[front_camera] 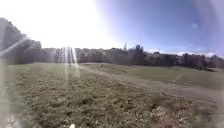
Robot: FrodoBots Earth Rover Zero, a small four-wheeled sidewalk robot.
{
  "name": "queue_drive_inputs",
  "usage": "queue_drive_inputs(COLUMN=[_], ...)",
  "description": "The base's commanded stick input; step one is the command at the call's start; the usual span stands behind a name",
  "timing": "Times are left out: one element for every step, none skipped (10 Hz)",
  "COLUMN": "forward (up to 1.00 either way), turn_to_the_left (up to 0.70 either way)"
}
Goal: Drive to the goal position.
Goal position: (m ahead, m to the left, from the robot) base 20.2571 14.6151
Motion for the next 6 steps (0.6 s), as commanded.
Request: queue_drive_inputs(forward=[0.06,0.06,0.05,0.04,0.04,0.05], turn_to_the_left=[0.0,0.0,0.0,0.0,0.0,0.0])
